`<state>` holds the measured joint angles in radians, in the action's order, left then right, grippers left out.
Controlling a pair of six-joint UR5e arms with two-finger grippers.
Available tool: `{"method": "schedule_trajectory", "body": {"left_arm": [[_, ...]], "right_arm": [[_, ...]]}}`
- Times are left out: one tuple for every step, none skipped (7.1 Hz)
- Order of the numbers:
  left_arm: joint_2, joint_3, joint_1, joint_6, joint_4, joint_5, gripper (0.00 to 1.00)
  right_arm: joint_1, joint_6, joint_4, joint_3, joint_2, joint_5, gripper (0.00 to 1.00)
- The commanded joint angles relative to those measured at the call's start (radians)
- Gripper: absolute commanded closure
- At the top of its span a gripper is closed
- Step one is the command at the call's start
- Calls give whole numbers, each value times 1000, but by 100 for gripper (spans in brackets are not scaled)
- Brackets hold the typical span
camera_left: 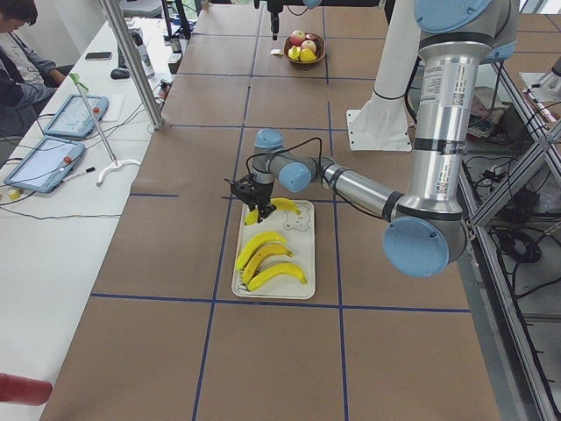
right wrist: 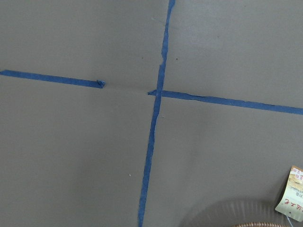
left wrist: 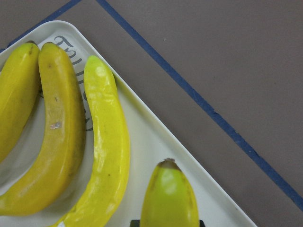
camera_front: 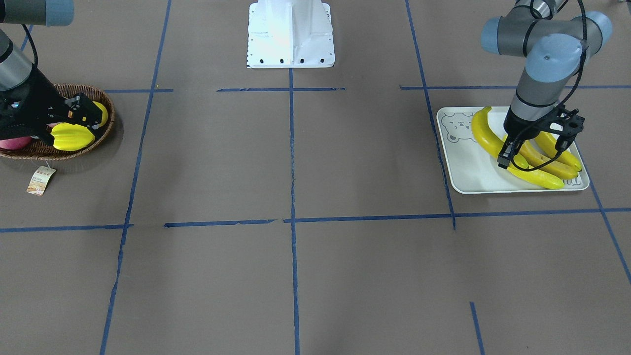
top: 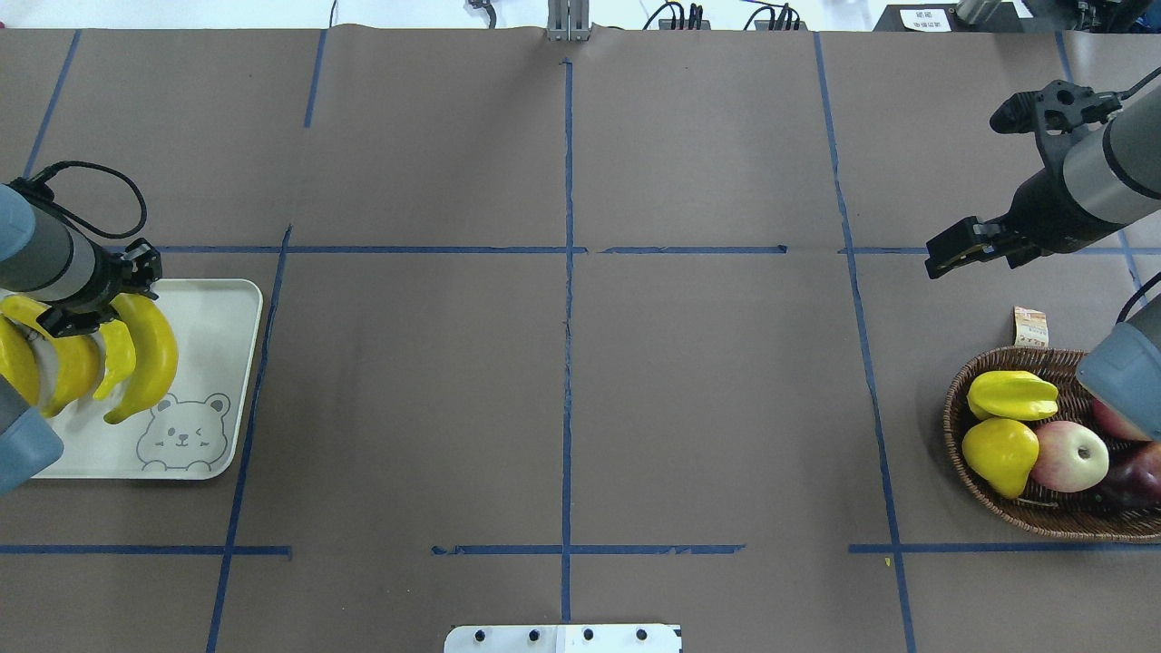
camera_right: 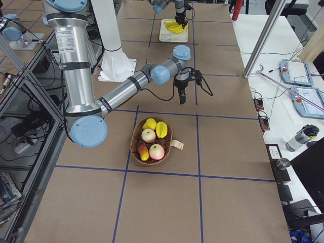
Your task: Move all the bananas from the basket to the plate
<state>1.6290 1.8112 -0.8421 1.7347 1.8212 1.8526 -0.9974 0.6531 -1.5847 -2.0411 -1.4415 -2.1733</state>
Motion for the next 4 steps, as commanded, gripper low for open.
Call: {"method": "schedule_trajectory", "body": {"left_arm": [[8, -55, 2, 9, 52, -1, 97], [11, -85, 3, 16, 82, -1, 97], [12, -136, -2, 17, 143, -1, 97], [18, -145, -5, 17, 151, -1, 95]], "right_arm": [[-6, -4, 0, -1, -1, -2, 0], [-6, -4, 0, -1, 1, -2, 0], [-6, -4, 0, -1, 3, -2, 0], [-6, -4, 0, -2, 4, -2, 0]]}}
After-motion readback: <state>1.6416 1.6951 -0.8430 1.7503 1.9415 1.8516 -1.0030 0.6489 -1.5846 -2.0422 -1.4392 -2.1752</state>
